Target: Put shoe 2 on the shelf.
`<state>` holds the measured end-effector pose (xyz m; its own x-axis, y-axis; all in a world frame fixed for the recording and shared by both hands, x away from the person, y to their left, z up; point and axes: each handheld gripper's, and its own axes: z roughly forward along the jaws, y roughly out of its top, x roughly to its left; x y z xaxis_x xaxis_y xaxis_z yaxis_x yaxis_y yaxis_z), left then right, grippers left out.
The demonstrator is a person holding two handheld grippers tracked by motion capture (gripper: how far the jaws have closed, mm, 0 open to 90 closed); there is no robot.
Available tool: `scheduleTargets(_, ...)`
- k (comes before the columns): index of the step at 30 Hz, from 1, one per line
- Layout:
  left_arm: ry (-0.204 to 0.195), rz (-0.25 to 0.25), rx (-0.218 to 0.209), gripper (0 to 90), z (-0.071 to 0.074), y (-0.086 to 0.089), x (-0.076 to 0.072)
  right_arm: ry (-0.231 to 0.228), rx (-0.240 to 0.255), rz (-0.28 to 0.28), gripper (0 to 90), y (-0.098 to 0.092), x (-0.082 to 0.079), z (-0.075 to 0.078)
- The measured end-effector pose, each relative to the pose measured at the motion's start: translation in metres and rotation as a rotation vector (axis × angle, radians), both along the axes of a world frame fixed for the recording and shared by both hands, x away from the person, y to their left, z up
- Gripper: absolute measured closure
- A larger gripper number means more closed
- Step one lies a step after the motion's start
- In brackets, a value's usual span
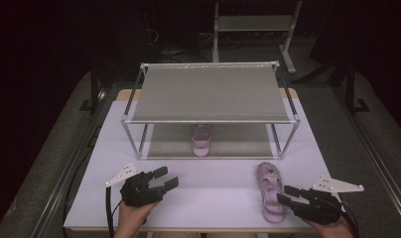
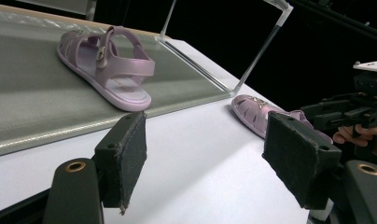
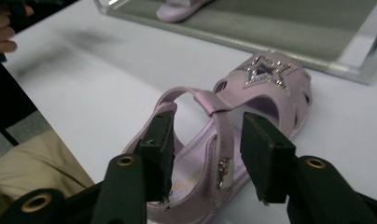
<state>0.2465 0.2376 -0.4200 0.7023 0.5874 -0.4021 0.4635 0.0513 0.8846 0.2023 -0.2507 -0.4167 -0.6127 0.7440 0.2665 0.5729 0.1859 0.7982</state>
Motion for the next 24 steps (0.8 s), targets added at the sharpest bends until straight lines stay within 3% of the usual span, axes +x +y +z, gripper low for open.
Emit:
scheduleTargets(4,-0.002,-0.002,0.005,29.8,0.000,-0.001,0.000,0.033,-0.040,-0.011,58.3,0.007,0.001,-0.003)
scheduleTargets(9,-0.002,-0.002,0.005,29.9,0.000,0.000,0.000,0.046,-0.072,-0.032,62.3,0.010,0.002,-0.004)
scheduleTargets(14,-0.007,0.002,0.004,30.0,0.001,0.000,-0.001,0.055,-0.137,-0.052,69.7,0.015,0.002,-0.006)
scheduleTargets(24,-0.008,0.007,0.005,30.1,0.001,0.002,-0.001,0.070,-0.166,-0.112,77.4,0.014,0.001,-0.002)
